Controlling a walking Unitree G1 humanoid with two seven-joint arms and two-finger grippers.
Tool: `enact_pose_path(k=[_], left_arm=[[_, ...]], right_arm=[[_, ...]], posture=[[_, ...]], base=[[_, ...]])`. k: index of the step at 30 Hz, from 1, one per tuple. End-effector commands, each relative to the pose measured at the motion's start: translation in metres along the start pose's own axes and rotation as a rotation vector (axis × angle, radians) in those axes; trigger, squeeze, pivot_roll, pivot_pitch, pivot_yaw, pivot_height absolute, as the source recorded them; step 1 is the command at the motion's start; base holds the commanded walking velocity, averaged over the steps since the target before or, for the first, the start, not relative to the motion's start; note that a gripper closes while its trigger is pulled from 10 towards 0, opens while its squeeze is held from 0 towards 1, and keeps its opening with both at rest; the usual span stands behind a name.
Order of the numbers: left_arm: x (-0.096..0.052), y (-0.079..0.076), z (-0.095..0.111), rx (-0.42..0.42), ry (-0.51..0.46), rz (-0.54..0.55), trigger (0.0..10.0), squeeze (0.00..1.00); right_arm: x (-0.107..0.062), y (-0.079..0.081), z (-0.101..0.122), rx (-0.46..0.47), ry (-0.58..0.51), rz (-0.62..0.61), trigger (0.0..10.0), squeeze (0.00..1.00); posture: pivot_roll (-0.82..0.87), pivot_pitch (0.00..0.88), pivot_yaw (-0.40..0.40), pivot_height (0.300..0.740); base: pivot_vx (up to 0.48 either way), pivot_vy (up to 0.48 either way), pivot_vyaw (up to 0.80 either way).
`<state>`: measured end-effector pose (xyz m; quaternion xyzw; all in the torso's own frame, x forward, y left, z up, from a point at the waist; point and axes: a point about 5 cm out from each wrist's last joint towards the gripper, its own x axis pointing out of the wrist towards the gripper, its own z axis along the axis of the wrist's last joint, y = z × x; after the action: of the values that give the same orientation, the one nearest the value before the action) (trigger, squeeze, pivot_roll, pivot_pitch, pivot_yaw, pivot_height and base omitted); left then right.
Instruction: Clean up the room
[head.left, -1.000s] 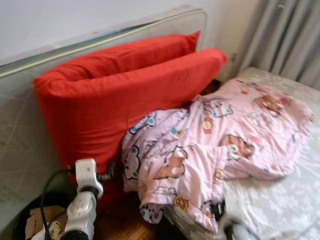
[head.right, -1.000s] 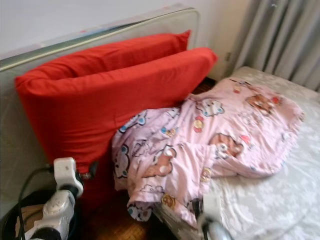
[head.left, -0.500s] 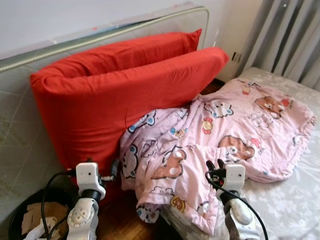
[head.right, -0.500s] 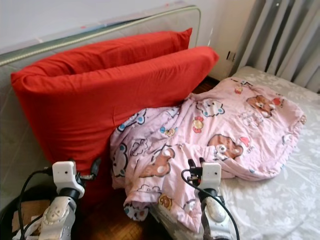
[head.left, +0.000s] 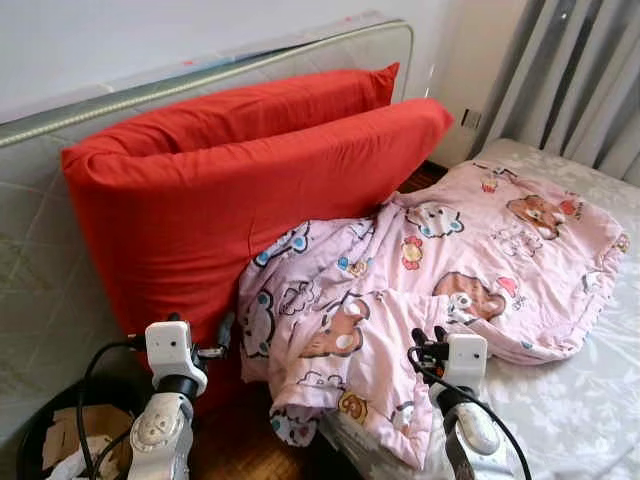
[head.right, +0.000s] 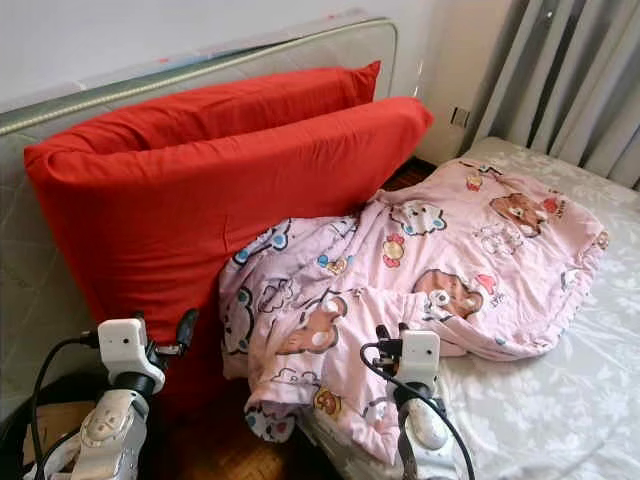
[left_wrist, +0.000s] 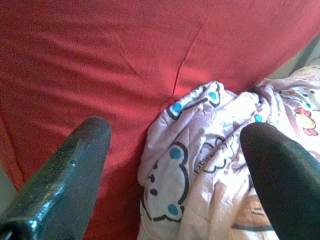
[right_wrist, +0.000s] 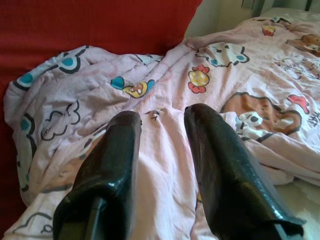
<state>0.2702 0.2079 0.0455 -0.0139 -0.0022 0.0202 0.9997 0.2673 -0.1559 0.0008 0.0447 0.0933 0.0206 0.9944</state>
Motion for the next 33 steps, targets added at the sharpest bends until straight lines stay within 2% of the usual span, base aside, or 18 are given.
enact_pose_path(k=[1, 7, 12, 33], left_arm=[[-0.001, -0.001, 0.000, -0.001, 0.009, 0.000, 10.0, 0.00], [0.003, -0.001, 0.004, -0.002, 0.005, 0.000, 10.0, 0.00], [0.005, -0.001, 0.008, -0.006, -0.001, 0.015, 10.0, 0.00], [0.010, -0.007, 0.010, -0.002, 0.011, -0.003, 10.0, 0.00]], right_arm=[[0.000, 0.002, 0.001, -0.003, -0.003, 0.007, 10.0, 0.00], [0.004, 0.002, 0.002, -0.010, 0.015, 0.006, 10.0, 0.00], [0.006, 0.001, 0.005, -0.013, 0.015, 0.004, 10.0, 0.00], [0.010, 0.010, 0.006, -0.007, 0.026, 0.028, 10.0, 0.00]], posture=[[-0.04, 0.000, -0.028, 0.690], [-0.03, 0.000, -0.037, 0.690], [-0.03, 0.000, -0.044, 0.655], [-0.03, 0.035, -0.044, 0.655]], base=[[0.000, 0.000, 0.00], [0.000, 0.000, 0.00], [0.000, 0.000, 0.00], [0.000, 0.000, 0.00]])
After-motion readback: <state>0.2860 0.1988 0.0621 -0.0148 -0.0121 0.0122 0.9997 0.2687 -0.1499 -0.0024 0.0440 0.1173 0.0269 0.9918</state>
